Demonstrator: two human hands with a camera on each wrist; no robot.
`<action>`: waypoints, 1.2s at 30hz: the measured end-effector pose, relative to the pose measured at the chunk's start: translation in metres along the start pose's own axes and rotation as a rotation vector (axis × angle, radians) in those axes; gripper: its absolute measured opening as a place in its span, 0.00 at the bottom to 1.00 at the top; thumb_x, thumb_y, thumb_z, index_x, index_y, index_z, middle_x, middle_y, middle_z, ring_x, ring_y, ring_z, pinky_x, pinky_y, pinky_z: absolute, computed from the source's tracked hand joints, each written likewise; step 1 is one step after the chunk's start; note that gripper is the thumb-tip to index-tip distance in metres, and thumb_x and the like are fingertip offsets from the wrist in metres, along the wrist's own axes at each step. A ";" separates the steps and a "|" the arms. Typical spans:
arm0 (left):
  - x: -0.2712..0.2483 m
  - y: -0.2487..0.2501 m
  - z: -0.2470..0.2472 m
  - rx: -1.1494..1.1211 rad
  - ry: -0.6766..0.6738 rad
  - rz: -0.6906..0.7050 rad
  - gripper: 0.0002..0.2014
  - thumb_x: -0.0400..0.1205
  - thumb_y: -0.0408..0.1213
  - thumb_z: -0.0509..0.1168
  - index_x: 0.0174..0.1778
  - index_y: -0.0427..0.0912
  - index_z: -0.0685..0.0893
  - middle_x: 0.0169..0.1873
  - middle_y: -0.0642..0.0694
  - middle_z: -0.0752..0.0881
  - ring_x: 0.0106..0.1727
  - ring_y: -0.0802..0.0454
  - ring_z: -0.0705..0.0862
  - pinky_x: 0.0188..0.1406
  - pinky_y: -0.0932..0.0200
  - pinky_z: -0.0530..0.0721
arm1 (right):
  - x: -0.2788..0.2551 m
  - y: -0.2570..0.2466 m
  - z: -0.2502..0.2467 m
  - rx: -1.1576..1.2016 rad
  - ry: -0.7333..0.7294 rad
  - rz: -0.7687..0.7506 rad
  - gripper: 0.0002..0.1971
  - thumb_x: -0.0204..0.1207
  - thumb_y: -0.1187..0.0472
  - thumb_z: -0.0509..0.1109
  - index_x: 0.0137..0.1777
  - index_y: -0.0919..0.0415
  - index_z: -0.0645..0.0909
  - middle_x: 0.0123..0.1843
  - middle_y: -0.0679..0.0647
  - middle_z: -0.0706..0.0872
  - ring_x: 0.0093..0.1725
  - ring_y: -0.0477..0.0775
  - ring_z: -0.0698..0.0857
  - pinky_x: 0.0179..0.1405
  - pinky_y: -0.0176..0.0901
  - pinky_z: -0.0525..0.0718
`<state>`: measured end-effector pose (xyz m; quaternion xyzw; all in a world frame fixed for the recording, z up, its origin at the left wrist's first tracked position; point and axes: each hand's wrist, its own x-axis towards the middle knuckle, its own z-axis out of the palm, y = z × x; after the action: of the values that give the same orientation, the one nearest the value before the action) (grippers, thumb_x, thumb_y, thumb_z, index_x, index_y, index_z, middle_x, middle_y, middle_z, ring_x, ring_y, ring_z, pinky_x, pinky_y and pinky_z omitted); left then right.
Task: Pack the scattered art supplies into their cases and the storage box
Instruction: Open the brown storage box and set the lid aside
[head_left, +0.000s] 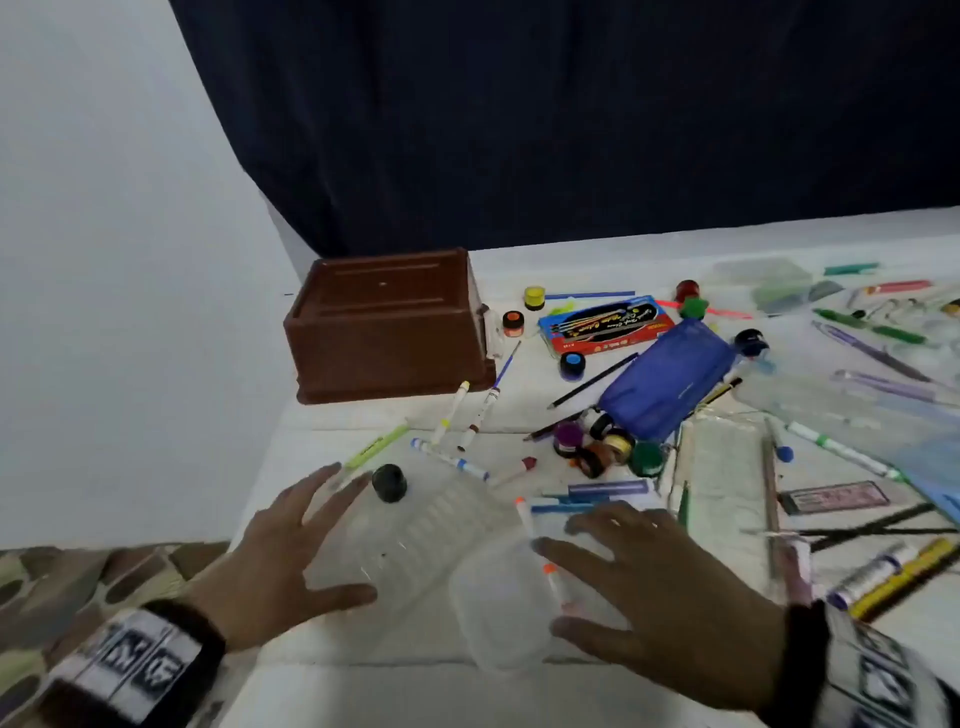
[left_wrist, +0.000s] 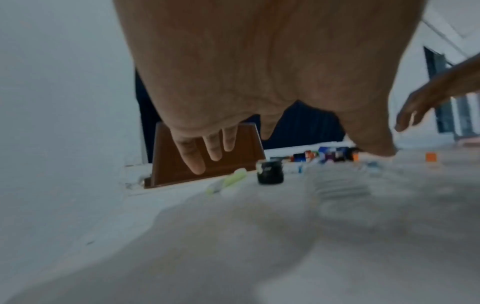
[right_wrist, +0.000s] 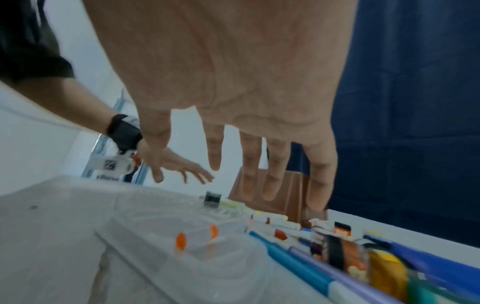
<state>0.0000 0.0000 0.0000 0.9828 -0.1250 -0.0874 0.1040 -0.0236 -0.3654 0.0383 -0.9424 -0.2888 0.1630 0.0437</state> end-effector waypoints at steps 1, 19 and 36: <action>0.011 -0.008 -0.002 0.053 -0.075 0.040 0.55 0.64 0.84 0.57 0.82 0.71 0.38 0.85 0.58 0.38 0.85 0.55 0.47 0.82 0.52 0.57 | 0.008 -0.008 0.001 -0.011 -0.056 0.004 0.35 0.77 0.24 0.43 0.82 0.30 0.42 0.86 0.47 0.56 0.85 0.53 0.52 0.80 0.60 0.55; 0.110 0.042 0.017 0.123 -0.284 0.221 0.52 0.77 0.76 0.48 0.82 0.52 0.24 0.83 0.41 0.27 0.86 0.46 0.35 0.83 0.54 0.41 | 0.006 0.040 0.029 -0.123 -0.162 0.134 0.30 0.81 0.35 0.54 0.78 0.19 0.42 0.86 0.34 0.41 0.85 0.61 0.34 0.76 0.82 0.50; 0.178 0.138 0.032 0.032 -0.330 0.197 0.48 0.80 0.72 0.48 0.83 0.53 0.27 0.85 0.38 0.33 0.87 0.41 0.43 0.86 0.45 0.48 | 0.008 0.131 0.017 0.152 -0.136 0.000 0.32 0.75 0.48 0.71 0.70 0.14 0.62 0.82 0.23 0.51 0.82 0.34 0.34 0.84 0.63 0.47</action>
<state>0.1317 -0.1830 -0.0253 0.9397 -0.2372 -0.2349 0.0747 0.0463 -0.4701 -0.0030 -0.9231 -0.2779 0.2480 0.0951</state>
